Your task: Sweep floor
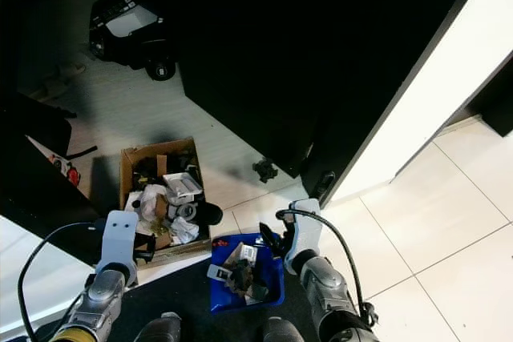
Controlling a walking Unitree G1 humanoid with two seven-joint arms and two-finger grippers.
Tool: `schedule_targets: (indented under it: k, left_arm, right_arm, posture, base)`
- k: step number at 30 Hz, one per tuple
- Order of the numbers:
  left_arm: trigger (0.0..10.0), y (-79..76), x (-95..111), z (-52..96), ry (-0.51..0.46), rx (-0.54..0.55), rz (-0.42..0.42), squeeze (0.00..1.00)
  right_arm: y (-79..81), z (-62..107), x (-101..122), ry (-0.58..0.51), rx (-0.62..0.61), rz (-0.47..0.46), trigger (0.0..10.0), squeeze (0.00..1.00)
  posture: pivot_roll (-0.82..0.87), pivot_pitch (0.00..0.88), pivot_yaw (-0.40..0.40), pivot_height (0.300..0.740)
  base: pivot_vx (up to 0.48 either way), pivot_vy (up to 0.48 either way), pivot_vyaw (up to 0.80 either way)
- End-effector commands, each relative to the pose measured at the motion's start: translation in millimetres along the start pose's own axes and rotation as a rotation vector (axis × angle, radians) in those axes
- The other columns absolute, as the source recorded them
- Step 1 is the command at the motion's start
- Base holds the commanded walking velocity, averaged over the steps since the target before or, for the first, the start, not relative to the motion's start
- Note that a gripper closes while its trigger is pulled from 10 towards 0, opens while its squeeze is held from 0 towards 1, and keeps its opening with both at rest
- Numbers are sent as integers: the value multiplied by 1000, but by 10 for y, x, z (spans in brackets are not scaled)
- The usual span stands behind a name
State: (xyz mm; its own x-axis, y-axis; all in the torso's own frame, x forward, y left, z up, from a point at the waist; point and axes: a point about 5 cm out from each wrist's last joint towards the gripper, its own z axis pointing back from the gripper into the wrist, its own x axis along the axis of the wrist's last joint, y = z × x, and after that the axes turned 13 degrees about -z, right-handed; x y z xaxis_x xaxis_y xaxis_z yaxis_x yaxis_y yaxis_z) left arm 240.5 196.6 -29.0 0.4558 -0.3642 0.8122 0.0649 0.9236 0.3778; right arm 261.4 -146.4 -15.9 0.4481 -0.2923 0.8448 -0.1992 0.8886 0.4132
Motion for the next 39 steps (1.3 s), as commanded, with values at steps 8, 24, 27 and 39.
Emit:
schedule_targets:
  k: [8, 24, 27, 39]
  left_arm:
    - [10000, 19, -57, 13, 26, -9, -20, 0]
    - [10000, 7, -51, 15, 21, -12, -21, 0]
    - [10000, -17, -51, 21, 20, -21, -19, 0]
    - [10000, -57, -70, 44, 19, -27, -18, 0]
  right_arm:
    - [-5, 11, -27, 7, -10, -6, 10000, 0]
    - [-14, 16, -23, 5, -12, -8, 10000, 0]
    - [-33, 29, -24, 6, -13, -9, 10000, 0]
    - [-70, 60, -43, 11, -21, -14, 10000, 0]
  posture:
    - [-48, 136, -15, 740]
    - [-51, 138, -14, 740]
    - [-51, 143, -20, 740]
    - [-59, 154, -10, 740]
  base:
    - [0, 0, 0]
    - [0, 0, 0]
    - [0, 0, 0]
    - [0, 0, 0]
